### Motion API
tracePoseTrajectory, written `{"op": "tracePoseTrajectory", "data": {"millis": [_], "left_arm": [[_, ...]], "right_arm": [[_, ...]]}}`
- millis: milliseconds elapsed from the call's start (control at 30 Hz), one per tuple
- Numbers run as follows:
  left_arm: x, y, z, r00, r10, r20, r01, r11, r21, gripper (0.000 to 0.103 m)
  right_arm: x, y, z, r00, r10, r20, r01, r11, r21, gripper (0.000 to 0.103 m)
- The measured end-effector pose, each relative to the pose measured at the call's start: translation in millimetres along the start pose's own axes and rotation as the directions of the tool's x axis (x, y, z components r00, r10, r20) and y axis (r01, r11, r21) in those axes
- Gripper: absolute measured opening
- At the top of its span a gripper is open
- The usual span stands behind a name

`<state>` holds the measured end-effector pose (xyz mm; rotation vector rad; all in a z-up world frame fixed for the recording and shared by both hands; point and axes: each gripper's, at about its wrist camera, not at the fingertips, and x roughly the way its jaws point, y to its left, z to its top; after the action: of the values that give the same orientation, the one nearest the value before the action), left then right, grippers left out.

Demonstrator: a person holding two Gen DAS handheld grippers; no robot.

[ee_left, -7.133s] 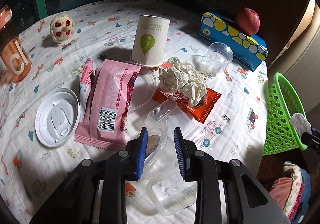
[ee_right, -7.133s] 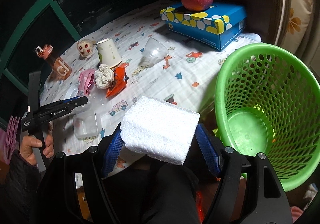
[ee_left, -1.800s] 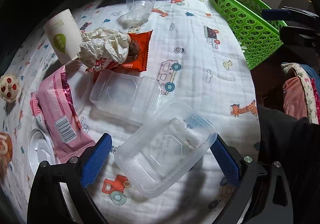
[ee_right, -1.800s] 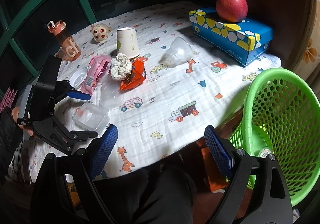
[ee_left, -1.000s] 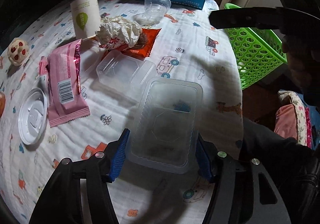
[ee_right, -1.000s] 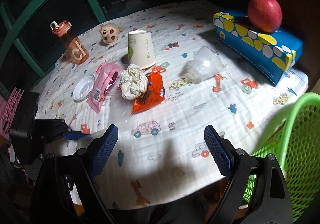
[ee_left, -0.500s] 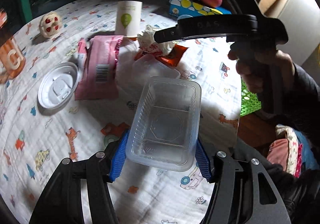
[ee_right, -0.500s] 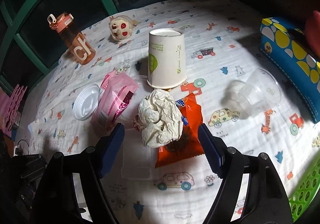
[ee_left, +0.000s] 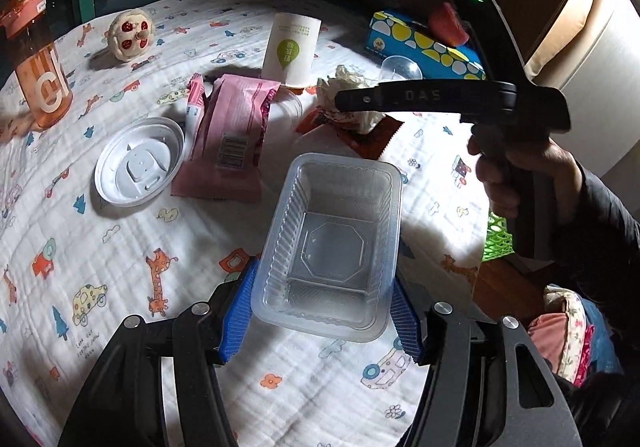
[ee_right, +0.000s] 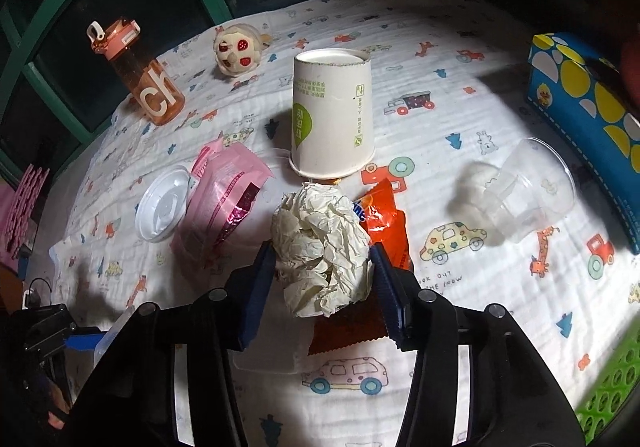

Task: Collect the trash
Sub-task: 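Grasp the orange wafer packet with the right gripper while the left holds the container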

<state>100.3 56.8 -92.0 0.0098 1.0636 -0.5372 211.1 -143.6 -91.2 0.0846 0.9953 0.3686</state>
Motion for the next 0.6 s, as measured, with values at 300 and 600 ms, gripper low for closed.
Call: {"op": "tracePoseTrajectory", "data": {"millis": [300, 600], "left_arm": [[-3.1, -19.5, 14.1, 0.999, -0.018, 0.034, 0.018, 1.000, 0.019, 0.059], [-2.9, -39.2, 24.0, 0.998, -0.044, 0.054, 0.042, 0.999, 0.033, 0.059]], "right_arm": [[-52.9, -16.3, -14.2, 0.996, 0.022, 0.088, -0.026, 0.999, 0.047, 0.045], [-63.1, -34.7, -31.9, 0.991, 0.102, 0.089, -0.111, 0.988, 0.108, 0.046]]}}
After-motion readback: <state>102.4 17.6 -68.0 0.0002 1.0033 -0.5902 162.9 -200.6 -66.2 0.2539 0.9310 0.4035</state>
